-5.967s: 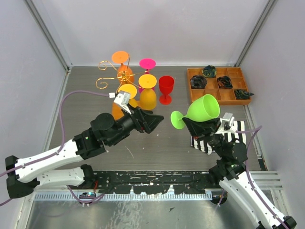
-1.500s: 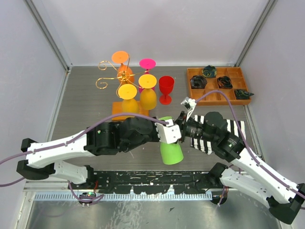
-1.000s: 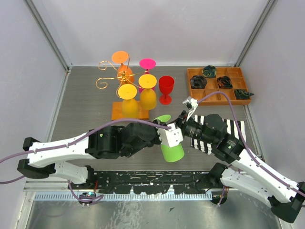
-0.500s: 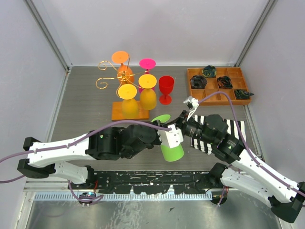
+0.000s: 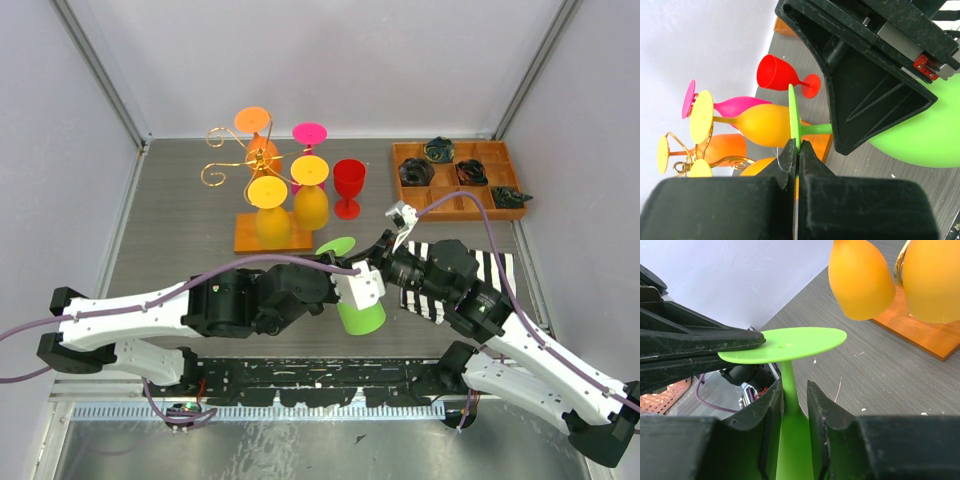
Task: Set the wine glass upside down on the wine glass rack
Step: Pick up the wine glass at the center of the board, then adjust the wine rack at the center of the board.
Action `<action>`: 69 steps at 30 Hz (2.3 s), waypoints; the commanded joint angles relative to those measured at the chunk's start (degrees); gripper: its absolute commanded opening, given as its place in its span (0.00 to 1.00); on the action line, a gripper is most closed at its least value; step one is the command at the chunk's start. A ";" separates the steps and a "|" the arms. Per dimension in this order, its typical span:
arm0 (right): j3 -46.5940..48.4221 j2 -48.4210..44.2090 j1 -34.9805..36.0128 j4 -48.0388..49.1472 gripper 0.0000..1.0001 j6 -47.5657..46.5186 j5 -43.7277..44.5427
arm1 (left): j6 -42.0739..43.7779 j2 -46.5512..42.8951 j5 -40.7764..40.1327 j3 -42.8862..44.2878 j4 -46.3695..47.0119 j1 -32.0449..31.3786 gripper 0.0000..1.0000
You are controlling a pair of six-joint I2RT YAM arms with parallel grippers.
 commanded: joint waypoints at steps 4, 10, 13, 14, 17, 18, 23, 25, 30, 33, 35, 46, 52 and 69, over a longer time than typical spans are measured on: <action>0.91 0.08 0.39 -1.91 0.39 -1.30 -0.14 | 1.73 -1.64 -5.49 -0.78 3.41 0.30 0.00; 0.89 0.36 0.38 -1.73 0.28 -1.29 -0.93 | 0.90 -1.66 -4.94 -1.06 3.48 0.31 0.00; 0.53 0.48 0.38 -1.32 0.22 -1.41 -0.93 | 0.87 -1.64 -4.89 -1.33 3.89 0.35 0.00; 0.52 0.65 0.43 -1.15 0.19 -1.42 -0.98 | 0.93 -1.64 -4.97 -1.42 3.99 0.31 0.00; 0.57 1.12 0.40 -0.79 0.12 -1.31 -1.51 | 0.85 -1.64 -5.51 -1.31 4.05 0.31 0.00; 0.57 1.14 0.37 -0.77 0.09 -1.31 -1.54 | 0.68 -1.65 -5.80 -1.31 4.07 0.30 0.00; 0.19 0.55 0.40 -1.00 0.01 -1.54 -0.50 | 0.30 -1.64 -6.74 -2.56 5.47 0.37 0.00; 0.21 0.40 0.41 -1.18 0.01 -1.67 0.02 | 0.16 -3.07 -7.16 -3.15 6.29 0.31 0.10; 0.28 -0.44 0.38 -1.38 0.01 -1.24 0.70 | -2.46 -5.07 -5.20 -3.34 6.26 0.35 0.26; 0.30 -1.40 0.40 -2.21 0.01 -1.22 2.23 | -3.50 -6.53 -3.75 -3.69 6.34 0.30 0.37; 0.38 -1.90 0.38 -2.99 0.01 -1.44 3.21 | -4.06 -7.62 -2.71 -3.96 6.35 0.30 0.44; 0.39 -2.81 0.44 -3.92 0.01 -1.83 5.12 | -6.69 -13.95 1.28 -5.43 7.51 0.37 0.55; 0.15 -2.96 0.38 -3.95 0.01 -1.79 5.27 | -9.94 -15.16 3.10 -1.80 5.52 8.15 0.55; -0.67 -5.72 0.37 -5.69 0.01 -0.62 4.96 | -19.17 0.42 25.89 22.50 -13.07 43.63 0.69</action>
